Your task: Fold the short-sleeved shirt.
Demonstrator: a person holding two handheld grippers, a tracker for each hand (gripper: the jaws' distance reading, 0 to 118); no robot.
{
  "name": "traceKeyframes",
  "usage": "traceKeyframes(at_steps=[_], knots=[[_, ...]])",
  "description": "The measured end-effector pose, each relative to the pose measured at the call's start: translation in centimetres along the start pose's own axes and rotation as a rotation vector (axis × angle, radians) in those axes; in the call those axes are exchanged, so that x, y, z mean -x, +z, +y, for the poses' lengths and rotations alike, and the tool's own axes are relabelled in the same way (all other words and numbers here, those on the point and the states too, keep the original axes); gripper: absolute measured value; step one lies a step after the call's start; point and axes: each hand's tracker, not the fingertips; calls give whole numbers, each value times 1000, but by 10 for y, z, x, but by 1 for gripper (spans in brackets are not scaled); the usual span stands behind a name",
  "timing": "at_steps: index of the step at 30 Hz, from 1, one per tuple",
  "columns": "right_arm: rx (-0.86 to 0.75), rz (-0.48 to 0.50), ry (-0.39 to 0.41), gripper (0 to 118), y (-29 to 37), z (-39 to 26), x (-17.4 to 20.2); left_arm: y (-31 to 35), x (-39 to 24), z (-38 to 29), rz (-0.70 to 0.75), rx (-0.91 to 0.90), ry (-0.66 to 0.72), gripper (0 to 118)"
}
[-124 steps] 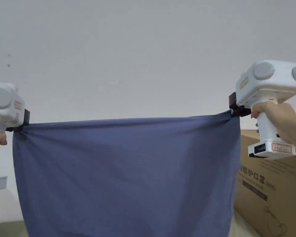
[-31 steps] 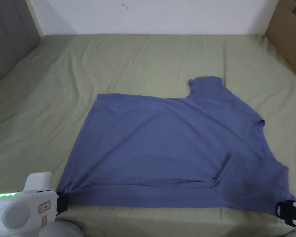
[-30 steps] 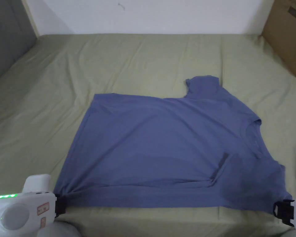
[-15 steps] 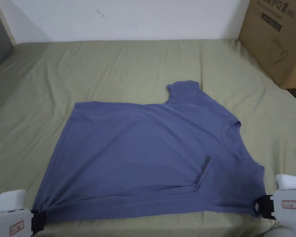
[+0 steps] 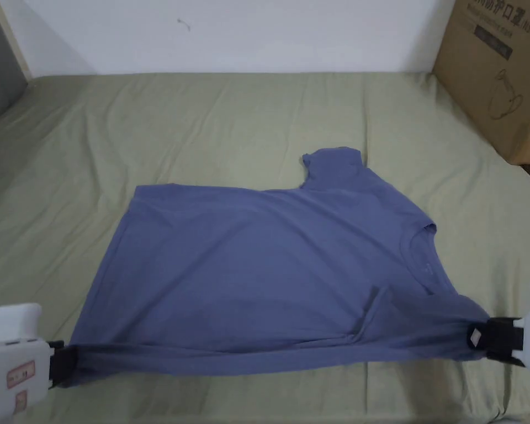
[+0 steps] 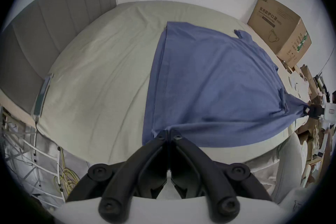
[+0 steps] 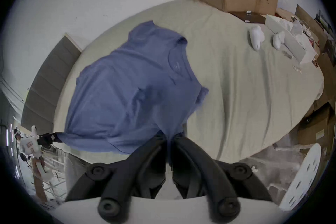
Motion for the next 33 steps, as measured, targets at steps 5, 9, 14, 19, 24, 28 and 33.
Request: traceKeyframes(at_steps=[5,9,14,19,24,28,33], knots=[[1,-32,7,3,-33,50,0,-30,-10,59,4,-8,-36,1],[38,-63,-15,3,-73,78,-4,-68,-16,95,7,24,-47,3],[57,-135,16,60,-82,84,10,-93,-9,107,69,61,-38,88],[2,-121,29,68,-63,83,2,-69,10,94,26,20,21,94],[-28,-110,75,0,-34,52,3,-32,21,60,-35,-22,61,0],[1,-111,39,0,-37,17,-5,-31,20,25,-48,5,92,0],[40,-120,-3,0,-39,-4,-15,-39,13,21,-29,17,128,71]])
